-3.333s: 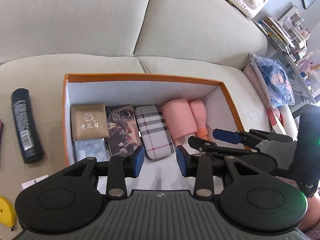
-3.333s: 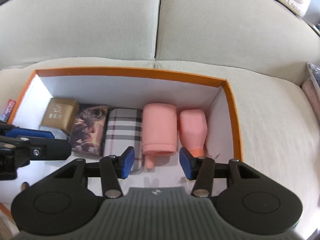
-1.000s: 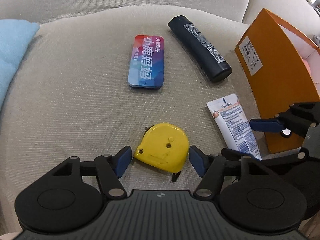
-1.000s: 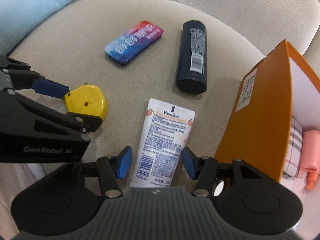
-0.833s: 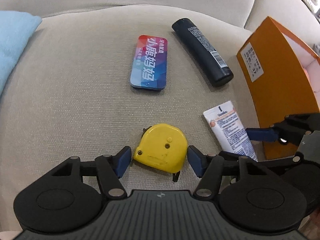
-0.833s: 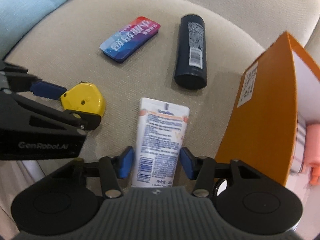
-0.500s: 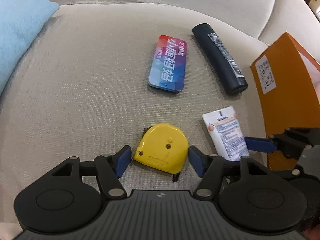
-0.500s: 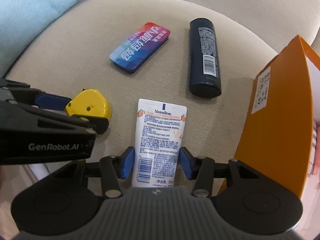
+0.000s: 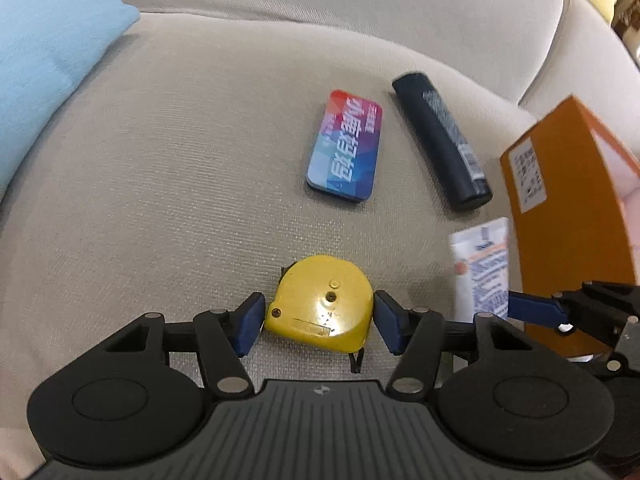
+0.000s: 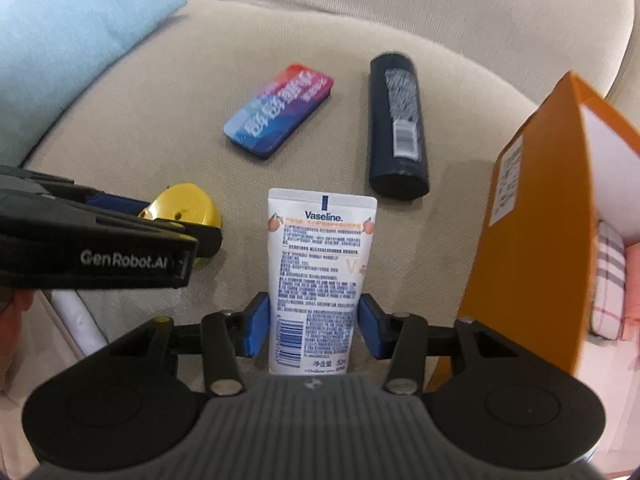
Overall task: Organize rigid objects
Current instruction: 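Grasp the Vaseline tube with the right gripper while the left grasps the yellow tape measure, then carry the Vaseline tube and tape measure over the shoebox with both grippers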
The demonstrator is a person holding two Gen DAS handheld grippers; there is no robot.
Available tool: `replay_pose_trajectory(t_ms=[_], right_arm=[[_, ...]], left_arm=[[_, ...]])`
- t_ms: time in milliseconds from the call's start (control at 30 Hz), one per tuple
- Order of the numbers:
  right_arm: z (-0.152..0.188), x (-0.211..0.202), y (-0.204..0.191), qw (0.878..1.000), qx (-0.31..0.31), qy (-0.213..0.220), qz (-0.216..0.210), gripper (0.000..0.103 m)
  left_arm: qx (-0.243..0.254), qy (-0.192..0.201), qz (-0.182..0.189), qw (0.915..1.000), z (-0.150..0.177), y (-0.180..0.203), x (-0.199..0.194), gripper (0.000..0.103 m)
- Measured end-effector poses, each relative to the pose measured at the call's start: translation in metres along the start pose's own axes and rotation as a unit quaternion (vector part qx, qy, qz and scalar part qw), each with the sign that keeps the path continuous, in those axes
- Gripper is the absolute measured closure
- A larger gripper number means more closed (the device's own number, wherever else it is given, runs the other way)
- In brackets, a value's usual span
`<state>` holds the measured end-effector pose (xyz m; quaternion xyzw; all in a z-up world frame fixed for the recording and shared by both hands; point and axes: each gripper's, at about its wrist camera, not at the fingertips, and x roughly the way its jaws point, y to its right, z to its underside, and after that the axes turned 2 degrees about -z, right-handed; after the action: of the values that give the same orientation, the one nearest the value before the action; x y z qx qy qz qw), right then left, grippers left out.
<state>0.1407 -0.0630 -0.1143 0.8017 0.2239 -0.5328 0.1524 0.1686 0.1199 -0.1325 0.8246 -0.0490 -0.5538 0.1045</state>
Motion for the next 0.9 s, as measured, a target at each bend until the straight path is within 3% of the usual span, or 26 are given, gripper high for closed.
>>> replay_pose_trajectory(t_ms=[467, 900], right_arm=[[0.009, -0.053, 0.010, 0.997, 0.006, 0.074, -0.014, 0.055], [0.027, -0.131, 0.036, 0.986, 0.021, 0.162, -0.017, 0.055]], left_arm=[[-0.026, 0.053, 0.024, 0.9980, 0.010, 0.005, -0.044, 0.040], [0.039, 0.123, 0.069, 0.9892, 0.015, 0.058, -0.115, 0.040]])
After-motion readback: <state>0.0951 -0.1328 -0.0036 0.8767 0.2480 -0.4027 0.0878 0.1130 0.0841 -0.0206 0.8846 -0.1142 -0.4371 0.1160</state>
